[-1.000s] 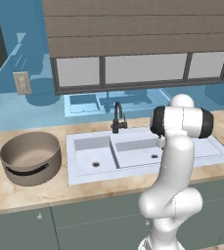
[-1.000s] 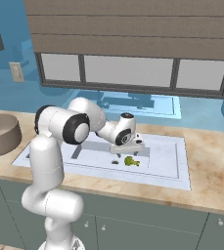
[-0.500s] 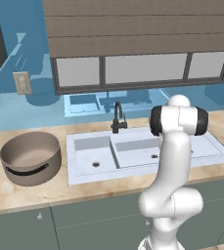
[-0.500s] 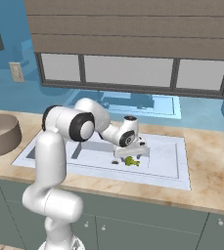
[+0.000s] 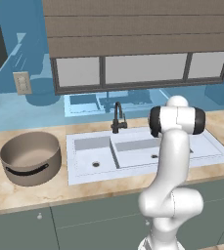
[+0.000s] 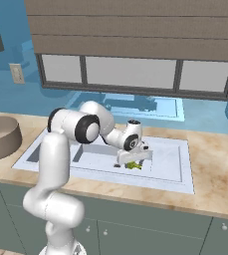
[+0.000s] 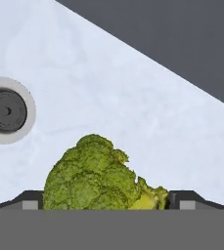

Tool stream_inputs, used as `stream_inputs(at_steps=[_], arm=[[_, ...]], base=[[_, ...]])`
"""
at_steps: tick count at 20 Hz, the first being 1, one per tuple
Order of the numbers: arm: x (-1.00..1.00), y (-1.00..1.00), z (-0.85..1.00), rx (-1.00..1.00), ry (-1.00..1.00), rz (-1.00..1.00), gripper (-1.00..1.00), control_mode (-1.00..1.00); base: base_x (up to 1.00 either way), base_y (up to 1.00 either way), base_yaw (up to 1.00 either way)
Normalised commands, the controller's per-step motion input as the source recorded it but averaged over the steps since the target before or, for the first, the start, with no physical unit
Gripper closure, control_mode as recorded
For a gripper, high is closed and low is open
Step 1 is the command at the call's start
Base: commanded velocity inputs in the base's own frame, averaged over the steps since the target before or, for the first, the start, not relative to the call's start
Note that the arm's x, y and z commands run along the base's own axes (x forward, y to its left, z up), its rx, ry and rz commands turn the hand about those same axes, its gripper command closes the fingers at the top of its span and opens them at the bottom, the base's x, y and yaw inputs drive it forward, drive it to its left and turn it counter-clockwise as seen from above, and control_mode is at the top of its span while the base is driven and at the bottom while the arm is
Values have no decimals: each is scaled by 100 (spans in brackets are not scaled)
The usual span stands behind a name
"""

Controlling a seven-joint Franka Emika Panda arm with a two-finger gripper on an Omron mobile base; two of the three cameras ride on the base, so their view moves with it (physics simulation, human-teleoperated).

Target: Dump the broccoli from the pot into the sink. Then turn on the water and wash the broccoli. Then turn off the water and put the broccoli back in the pot.

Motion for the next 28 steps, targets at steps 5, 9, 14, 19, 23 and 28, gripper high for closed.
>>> stream_inputs(at_steps=[5,9,14,19,23,28], arm=[[0,0,-37,0,7,11,100,-100],[-4,0,-20,0,4,10,100,-100],[-41,1,22,0,-3,6,100,-100],[-33,4,89,2,-14,2,100,-100],[-9,11,100,4,-13,0,100,-100],[0,29,100,7,-8,0,100,-100]], base=[[0,0,0],[0,0,0],[0,0,0],[0,0,0],[0,0,0],[0,0,0]])
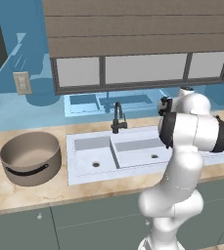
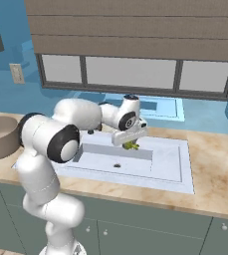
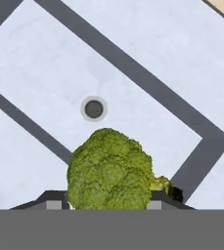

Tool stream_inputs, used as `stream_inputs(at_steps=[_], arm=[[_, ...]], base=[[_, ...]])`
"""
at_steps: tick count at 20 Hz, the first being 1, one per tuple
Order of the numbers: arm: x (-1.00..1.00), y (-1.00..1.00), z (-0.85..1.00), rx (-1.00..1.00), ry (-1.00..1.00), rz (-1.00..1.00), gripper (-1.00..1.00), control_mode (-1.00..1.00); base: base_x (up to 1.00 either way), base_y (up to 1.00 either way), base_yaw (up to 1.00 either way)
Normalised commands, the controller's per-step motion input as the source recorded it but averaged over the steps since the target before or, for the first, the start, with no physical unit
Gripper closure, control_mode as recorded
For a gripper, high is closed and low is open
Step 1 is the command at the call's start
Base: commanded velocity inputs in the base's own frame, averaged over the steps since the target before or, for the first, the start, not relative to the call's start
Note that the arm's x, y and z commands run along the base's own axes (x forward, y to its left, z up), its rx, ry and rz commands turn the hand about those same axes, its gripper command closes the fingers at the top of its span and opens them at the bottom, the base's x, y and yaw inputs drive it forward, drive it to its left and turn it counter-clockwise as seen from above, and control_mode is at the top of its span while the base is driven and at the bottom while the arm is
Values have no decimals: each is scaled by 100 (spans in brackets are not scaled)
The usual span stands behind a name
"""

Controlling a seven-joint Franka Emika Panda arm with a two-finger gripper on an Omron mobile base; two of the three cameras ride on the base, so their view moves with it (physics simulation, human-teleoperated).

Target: Dump the broccoli from the pot into the sink. Then turn on the water and wash the broccoli. Then turn off the water and put the broccoli back in the pot.

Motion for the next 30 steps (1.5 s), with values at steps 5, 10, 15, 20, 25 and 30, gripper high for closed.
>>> stream_inputs(at_steps=[5,10,15,20,25,30], arm=[[-24,71,100,6,-4,0,100,-100],[-45,88,100,2,-4,0,100,-100],[-63,86,93,0,-1,0,100,-100],[-71,97,70,0,0,0,100,-100],[-52,100,47,0,0,0,100,-100],[-12,100,19,0,0,0,100,-100]], base=[[0,0,0],[0,0,0],[0,0,0],[0,0,0],[0,0,0],[0,0,0]])
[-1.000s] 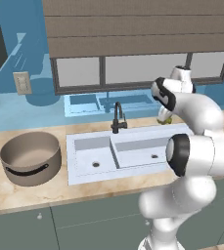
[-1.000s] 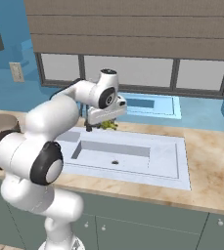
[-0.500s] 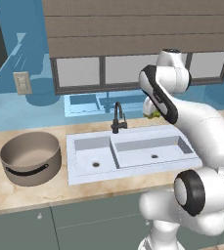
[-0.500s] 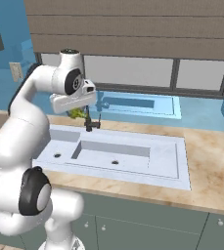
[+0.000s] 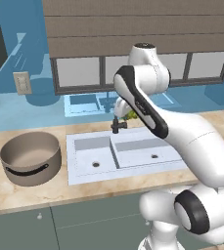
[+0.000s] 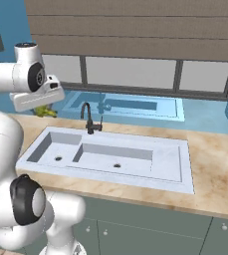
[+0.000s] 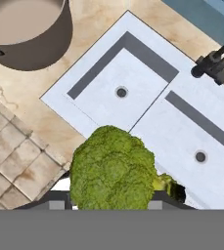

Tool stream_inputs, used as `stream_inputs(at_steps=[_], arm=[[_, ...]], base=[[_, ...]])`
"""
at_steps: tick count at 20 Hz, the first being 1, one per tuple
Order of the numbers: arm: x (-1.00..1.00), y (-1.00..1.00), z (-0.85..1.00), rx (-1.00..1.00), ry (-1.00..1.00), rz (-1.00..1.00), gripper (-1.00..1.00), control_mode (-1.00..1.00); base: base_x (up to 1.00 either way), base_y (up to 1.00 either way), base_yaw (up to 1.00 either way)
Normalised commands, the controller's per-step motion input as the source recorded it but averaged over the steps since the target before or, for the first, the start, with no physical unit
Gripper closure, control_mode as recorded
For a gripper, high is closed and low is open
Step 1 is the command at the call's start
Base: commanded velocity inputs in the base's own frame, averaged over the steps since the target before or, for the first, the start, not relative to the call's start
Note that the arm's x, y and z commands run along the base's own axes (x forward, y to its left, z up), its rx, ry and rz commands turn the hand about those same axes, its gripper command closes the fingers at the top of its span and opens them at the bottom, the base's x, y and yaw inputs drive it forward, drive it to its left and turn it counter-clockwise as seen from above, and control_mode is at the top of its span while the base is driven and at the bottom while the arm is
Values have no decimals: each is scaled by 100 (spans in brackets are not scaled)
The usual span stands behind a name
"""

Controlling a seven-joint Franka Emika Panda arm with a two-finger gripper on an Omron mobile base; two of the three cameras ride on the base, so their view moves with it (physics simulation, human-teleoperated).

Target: Dump the broccoli from the pot into the sink. Then turn on the water and wash the broccoli. Then turn off the water and put the broccoli back in the pot.

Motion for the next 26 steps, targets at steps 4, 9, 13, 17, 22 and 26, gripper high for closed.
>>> stream_inputs(at_steps=[4,9,13,17,22,26], arm=[[2,100,0,0,0,0,100,-100],[15,100,0,0,2,0,100,-100],[14,99,0,0,3,0,100,-100],[17,92,-9,0,7,0,100,-100],[23,76,-27,0,11,0,100,-100],[33,66,-38,0,12,0,100,-100]], base=[[0,0,0],[0,0,0],[0,0,0],[0,0,0],[0,0,0],[0,0,0]])
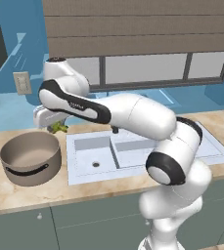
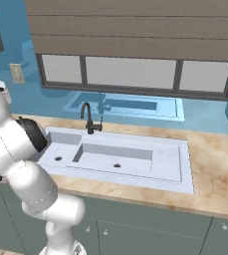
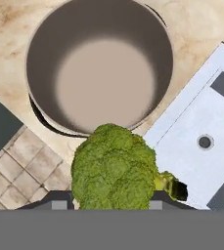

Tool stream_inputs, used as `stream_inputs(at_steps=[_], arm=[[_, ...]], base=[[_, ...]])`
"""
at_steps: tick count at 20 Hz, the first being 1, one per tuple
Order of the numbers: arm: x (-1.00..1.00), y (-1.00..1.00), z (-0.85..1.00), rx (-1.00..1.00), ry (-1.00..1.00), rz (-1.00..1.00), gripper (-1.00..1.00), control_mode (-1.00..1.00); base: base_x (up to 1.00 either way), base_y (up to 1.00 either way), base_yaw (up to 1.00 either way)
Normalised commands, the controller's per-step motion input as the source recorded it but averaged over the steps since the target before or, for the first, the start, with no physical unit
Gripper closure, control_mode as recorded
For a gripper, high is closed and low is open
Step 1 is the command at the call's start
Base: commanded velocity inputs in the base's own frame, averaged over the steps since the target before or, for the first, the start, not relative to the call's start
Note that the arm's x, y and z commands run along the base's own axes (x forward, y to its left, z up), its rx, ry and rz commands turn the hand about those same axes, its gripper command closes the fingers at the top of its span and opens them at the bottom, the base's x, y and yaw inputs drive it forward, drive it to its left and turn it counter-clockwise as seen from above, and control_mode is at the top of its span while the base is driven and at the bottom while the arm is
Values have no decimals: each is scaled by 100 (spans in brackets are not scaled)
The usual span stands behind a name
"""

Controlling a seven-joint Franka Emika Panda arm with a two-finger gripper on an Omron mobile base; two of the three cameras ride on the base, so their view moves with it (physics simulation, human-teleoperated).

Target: Dump the broccoli from the pot into the sink. Then turn on the water and wash the broccoli. Then turn off the water and put the broccoli back in the pot.

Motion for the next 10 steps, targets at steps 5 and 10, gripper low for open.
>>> stream_inputs(at_steps=[5,10], arm=[[40,57,-34,0,6,0,100,-100],[48,51,-34,0,5,0,100,-100]], base=[[0,0,0],[0,0,0]])
